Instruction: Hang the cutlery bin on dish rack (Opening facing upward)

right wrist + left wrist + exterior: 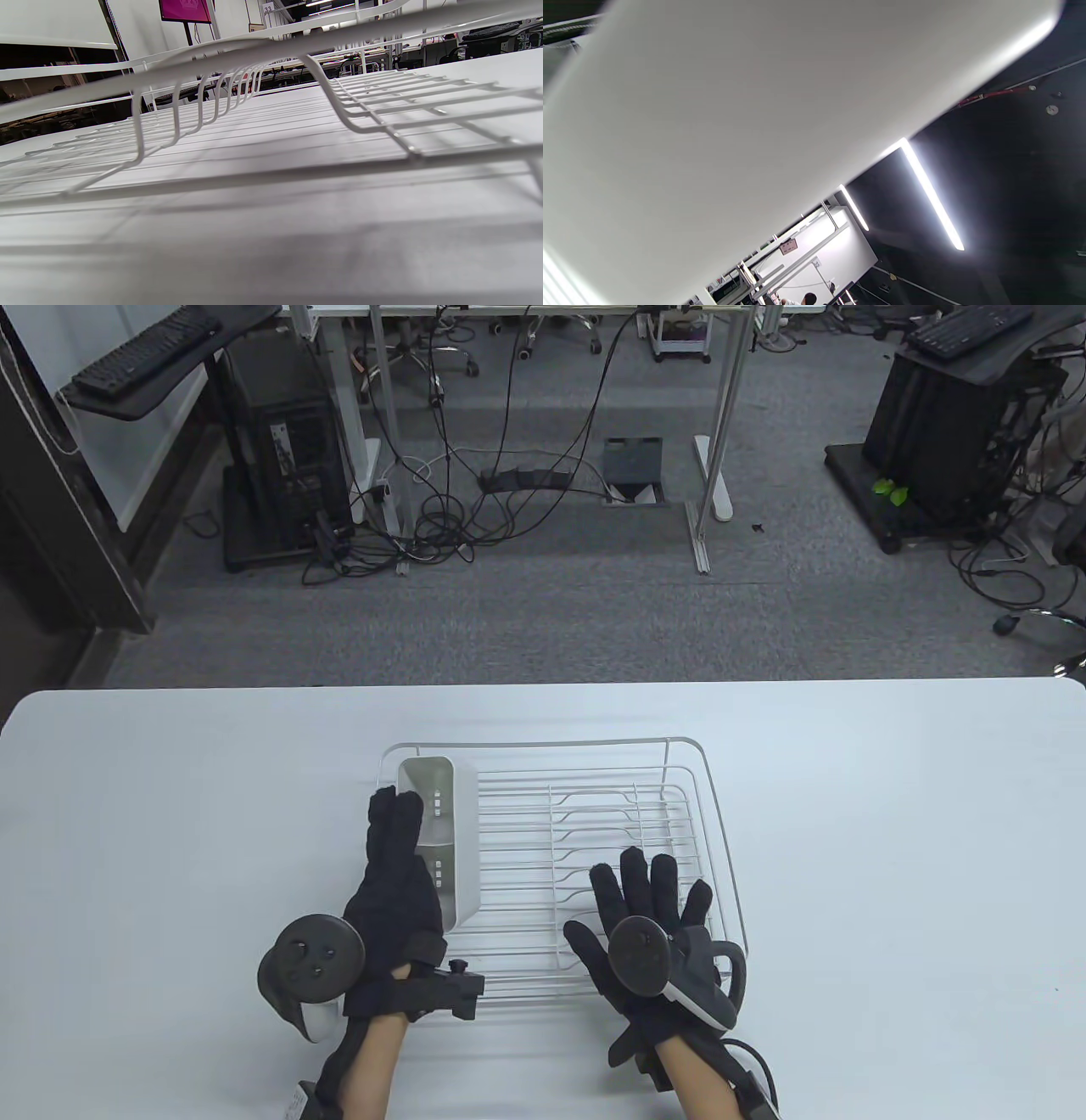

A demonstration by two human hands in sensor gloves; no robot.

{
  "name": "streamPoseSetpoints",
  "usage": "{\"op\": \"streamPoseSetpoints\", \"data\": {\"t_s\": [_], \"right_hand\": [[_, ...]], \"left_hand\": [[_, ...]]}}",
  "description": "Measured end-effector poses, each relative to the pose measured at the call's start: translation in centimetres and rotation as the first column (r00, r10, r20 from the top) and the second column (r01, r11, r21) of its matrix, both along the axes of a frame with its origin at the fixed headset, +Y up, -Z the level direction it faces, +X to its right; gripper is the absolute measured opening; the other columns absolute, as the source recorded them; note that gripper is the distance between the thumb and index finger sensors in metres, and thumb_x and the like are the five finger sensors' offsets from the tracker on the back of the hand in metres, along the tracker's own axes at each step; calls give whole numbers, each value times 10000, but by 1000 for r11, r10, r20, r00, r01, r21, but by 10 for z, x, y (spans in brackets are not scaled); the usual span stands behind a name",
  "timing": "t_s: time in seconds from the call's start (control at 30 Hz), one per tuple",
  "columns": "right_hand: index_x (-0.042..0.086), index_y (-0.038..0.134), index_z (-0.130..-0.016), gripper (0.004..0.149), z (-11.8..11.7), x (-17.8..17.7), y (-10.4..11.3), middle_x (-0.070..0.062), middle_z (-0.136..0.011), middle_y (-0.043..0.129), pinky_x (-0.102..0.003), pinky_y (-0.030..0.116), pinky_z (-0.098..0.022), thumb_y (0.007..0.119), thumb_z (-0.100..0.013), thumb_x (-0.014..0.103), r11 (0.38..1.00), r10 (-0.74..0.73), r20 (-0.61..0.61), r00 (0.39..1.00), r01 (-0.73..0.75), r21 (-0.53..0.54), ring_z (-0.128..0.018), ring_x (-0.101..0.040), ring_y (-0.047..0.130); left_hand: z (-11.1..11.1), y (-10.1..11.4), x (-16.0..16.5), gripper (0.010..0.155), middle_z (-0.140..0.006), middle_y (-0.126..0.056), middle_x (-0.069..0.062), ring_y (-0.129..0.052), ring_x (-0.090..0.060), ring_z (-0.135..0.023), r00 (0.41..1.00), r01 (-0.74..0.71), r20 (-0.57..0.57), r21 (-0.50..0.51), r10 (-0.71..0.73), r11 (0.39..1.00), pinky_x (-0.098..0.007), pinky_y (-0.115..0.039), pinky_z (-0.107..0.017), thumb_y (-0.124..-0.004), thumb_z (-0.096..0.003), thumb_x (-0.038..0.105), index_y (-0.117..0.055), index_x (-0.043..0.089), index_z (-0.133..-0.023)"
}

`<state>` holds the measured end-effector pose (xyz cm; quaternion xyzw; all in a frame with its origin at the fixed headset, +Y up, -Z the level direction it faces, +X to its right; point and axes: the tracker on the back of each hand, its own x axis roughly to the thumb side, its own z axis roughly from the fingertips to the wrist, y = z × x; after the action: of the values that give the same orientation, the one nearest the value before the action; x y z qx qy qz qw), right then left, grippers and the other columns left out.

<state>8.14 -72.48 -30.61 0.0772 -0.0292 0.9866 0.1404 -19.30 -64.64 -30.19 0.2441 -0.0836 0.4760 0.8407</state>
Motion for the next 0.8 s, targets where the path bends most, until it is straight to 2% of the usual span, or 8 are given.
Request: {"op": "streamPoseSetpoints", "data": {"t_s": [0.17,0.27,0.43,0.6,0.7,0.8], "right_hand": [[212,405,-1130,718,0,0,0,-141,-1185,285,-661,55,-654,498,-568,649,1000,-9,0,1000,9,-8,-1073,-416,177],[209,375,-1125,721,-2,3,2,-146,-1175,260,-659,64,-651,522,-565,637,999,-46,6,999,46,-24,-1061,-421,164],[258,269,-1120,691,-4,10,9,-134,-1143,72,-655,51,-630,524,-587,615,987,-158,51,986,159,-17,-1010,-431,25],[279,206,-1109,693,0,22,23,-143,-1128,16,-653,41,-618,548,-596,597,917,-395,70,916,389,91,-984,-455,-13],[296,177,-1100,708,6,24,40,-147,-1130,13,-651,35,-617,571,-592,592,866,-478,30,878,466,181,-988,-463,-9],[325,206,-1098,692,15,21,59,-149,-1138,41,-642,78,-643,604,-591,577,819,-537,-41,843,532,213,-994,-461,22]], "left_hand": [[6,-2,19,568,-1191,-439,-112,-766,-445,-960,998,57,-9,69,-57,996,-558,-752,-617,-598,-575,197,-525,318,-1125],[6,-4,26,570,-1193,-439,-111,-766,-445,-964,996,81,31,48,-83,996,-560,-752,-622,-600,-576,196,-524,319,-1127],[6,-8,34,572,-1193,-434,-115,-763,-448,-965,994,103,44,41,-104,994,-563,-749,-623,-598,-576,192,-516,312,-1129],[6,-11,38,578,-1189,-413,-127,-743,-454,-973,995,96,34,26,-97,995,-571,-732,-633,-591,-574,184,-494,295,-1133],[7,-11,39,583,-1189,-398,-131,-734,-455,-979,995,85,41,29,-86,996,-570,-729,-638,-587,-574,182,-475,290,-1136],[8,-11,42,585,-1188,-394,-132,-731,-456,-980,995,93,45,37,-94,995,-568,-729,-640,-586,-573,181,-469,287,-1136]]}}
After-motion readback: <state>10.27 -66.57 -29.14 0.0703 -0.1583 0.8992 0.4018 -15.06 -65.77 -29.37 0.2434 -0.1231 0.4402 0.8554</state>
